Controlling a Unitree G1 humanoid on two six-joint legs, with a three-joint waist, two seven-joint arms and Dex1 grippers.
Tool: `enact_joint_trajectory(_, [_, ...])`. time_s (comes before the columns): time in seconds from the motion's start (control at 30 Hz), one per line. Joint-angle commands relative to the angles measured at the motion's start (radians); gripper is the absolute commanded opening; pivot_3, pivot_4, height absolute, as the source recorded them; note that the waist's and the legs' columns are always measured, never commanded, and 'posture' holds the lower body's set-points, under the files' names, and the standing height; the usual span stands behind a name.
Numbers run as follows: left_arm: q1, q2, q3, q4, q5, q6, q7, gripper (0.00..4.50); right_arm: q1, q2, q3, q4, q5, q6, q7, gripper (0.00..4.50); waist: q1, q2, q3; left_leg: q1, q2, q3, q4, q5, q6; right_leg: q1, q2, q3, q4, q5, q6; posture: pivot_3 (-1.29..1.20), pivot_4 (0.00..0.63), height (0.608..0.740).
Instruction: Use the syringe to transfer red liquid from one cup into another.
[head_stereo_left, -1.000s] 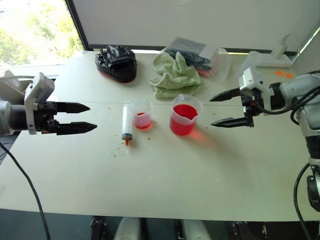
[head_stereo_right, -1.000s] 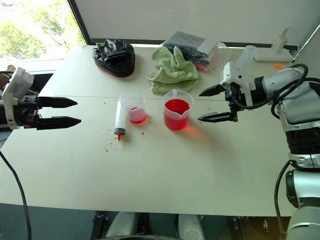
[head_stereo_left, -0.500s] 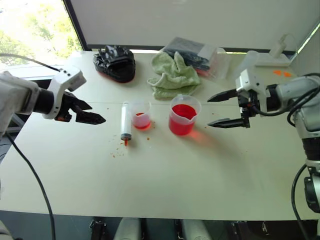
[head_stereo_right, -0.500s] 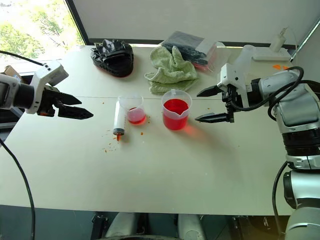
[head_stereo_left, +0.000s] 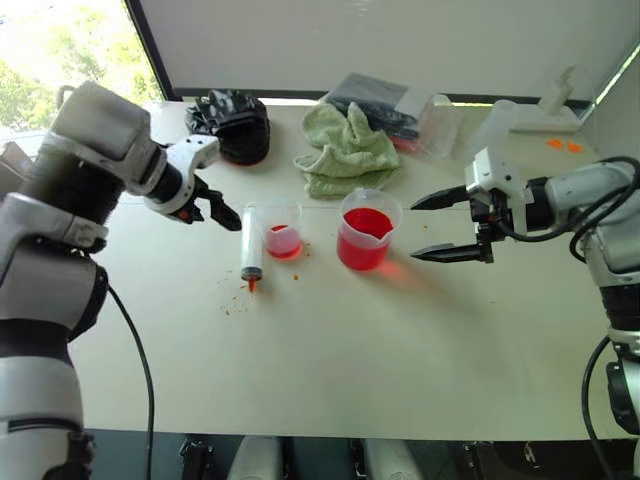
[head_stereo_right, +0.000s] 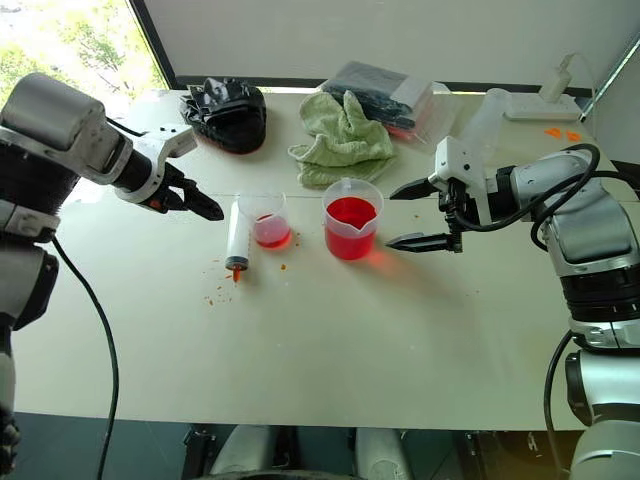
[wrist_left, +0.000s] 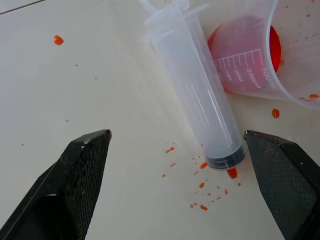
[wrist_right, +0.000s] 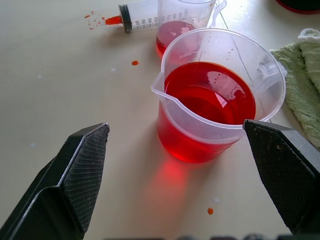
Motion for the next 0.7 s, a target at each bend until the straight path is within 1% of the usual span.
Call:
enact_joint_trajectory(0.03, [-0.032, -0.023, 0.036, 0.096, -0.047, 0.008, 0.119, 4.45, -0.010, -0.015, -0.029, -0.035, 0.017, 0.005, 0.002, 4.50, 0.001, 0.000, 0.000, 0.000, 0.000, 0.000, 0.000, 0.000, 0.000, 0.000, 0.000, 0.000, 0.000, 0.000, 0.000, 0.00, 0.150, 0.711])
enact_joint_trajectory(0.27, [-0.009, -0.045, 0.051, 0.124, -0.218, 0.008, 0.305, 4.45, -0.041, -0.031, -0.045, -0.072, 0.080, 0.079, 0.040, 4.50, 0.003, 0.000, 0.000, 0.000, 0.000, 0.000, 0.000, 0.000, 0.000, 0.000, 0.000, 0.000, 0.000, 0.000, 0.000, 0.00, 0.150, 0.711])
enact_joint_trajectory(0.37, [0.010, -0.055, 0.049, 0.124, -0.305, 0.008, 0.393, 4.45, -0.028, -0.046, -0.031, -0.107, 0.094, 0.098, 0.063, 4.50, 0.005, 0.000, 0.000, 0.000, 0.000, 0.000, 0.000, 0.000, 0.000, 0.000, -0.001, 0.000, 0.000, 0.000, 0.000, 0.00, 0.150, 0.711])
enact_joint_trajectory(0.47, [0.021, -0.072, 0.062, 0.129, -0.386, 0.008, 0.491, 4.45, -0.018, -0.044, -0.023, -0.132, 0.096, 0.109, 0.053, 4.50, 0.005, 0.000, 0.000, 0.000, -0.001, 0.000, 0.000, 0.000, 0.000, 0.000, -0.001, 0.000, 0.000, 0.000, 0.000, 0.00, 0.150, 0.711])
enact_joint_trajectory(0.57, [0.020, -0.101, 0.101, 0.165, -0.447, 0.008, 0.601, 4.45, -0.015, -0.037, -0.025, -0.140, 0.098, 0.114, 0.039, 4.50, 0.006, 0.000, 0.000, 0.000, -0.001, 0.000, 0.001, 0.000, 0.000, 0.000, -0.001, 0.000, 0.000, 0.000, 0.000, 0.00, 0.150, 0.711])
enact_joint_trajectory(0.7, [0.022, -0.161, 0.206, 0.226, -0.477, 0.008, 0.760, 4.45, -0.010, -0.040, -0.029, -0.148, 0.098, 0.118, 0.026, 4.50, 0.006, 0.000, 0.000, 0.000, -0.001, 0.000, 0.001, 0.000, 0.000, 0.000, -0.001, 0.000, 0.000, 0.000, 0.000, 0.00, 0.150, 0.711])
